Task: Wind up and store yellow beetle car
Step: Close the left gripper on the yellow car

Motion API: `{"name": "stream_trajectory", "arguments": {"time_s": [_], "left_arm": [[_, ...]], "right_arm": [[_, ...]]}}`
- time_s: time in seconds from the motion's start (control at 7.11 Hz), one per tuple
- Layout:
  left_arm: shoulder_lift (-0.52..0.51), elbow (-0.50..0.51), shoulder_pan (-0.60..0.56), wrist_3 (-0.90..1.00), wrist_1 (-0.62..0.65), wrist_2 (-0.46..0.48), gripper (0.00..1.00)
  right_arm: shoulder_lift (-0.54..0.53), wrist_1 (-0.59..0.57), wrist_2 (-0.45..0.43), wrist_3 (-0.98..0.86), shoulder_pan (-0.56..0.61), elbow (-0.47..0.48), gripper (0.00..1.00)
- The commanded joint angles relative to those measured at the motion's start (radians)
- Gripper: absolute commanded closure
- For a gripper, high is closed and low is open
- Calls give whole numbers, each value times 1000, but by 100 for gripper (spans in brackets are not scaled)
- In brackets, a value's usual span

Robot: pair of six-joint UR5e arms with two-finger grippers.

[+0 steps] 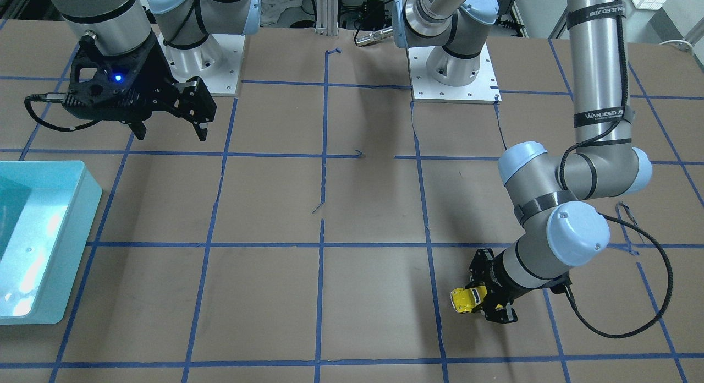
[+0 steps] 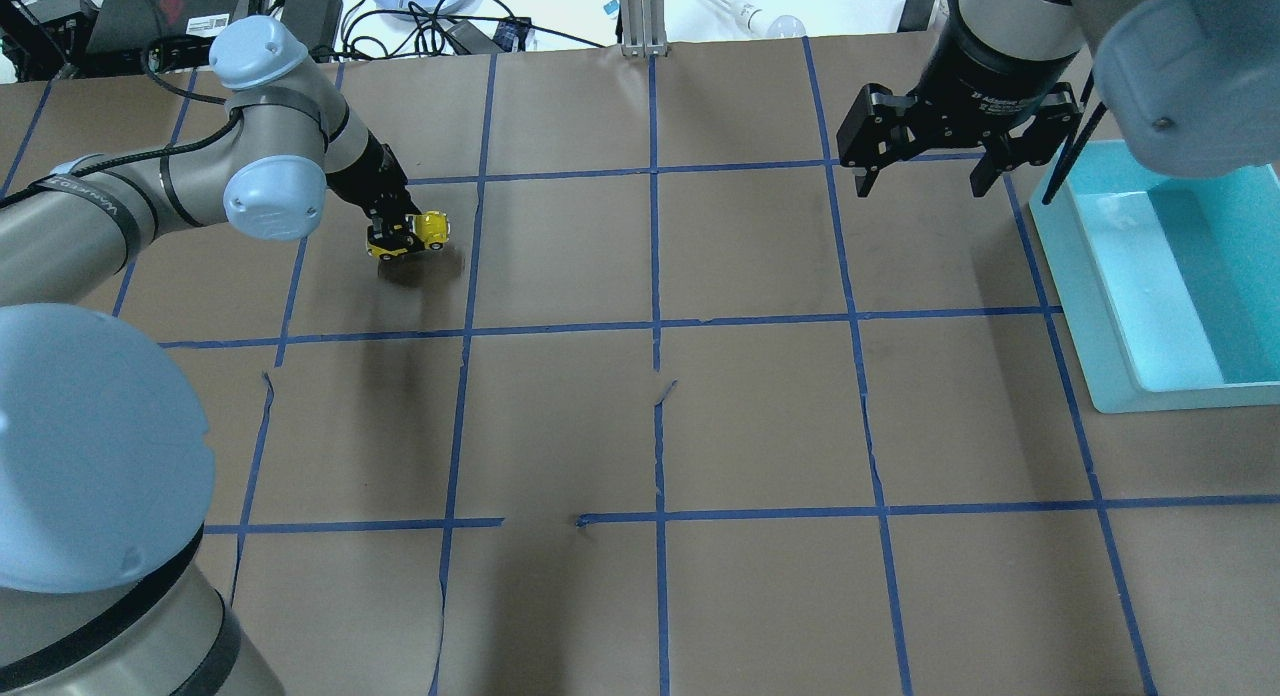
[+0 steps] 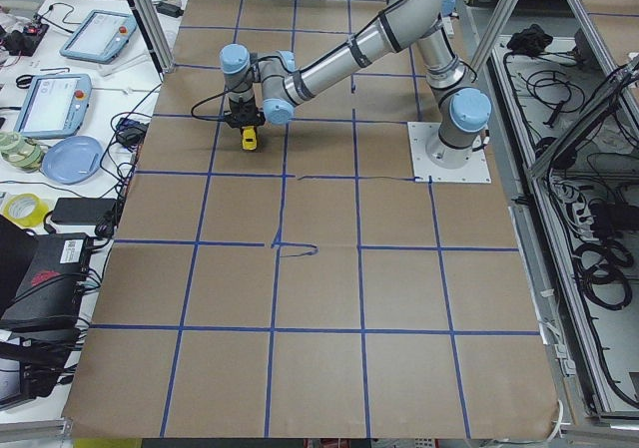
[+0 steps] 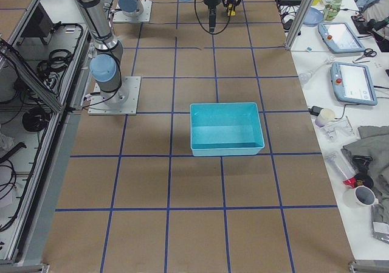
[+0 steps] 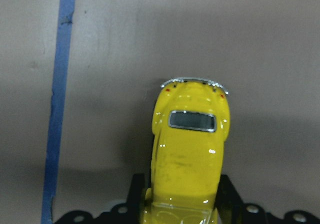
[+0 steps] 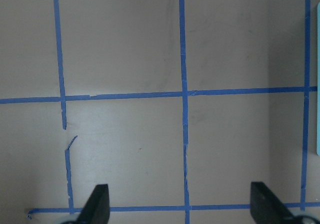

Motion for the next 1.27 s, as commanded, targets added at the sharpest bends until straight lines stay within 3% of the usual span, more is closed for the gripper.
{"name": "stream_trajectory", "arguments": {"time_s": [0.0,0.42,1.12], "left_arm": [[-4,-9,-2,176,-22,-65,100],[0,0,-2,216,-134,-56,100],[-13,6,39,220,-139,-56,100]], "right_arm": [[0,0,0,0,0,0,0],[0,2,0,0,0,0,0],[0,0,0,0,0,0,0]]}}
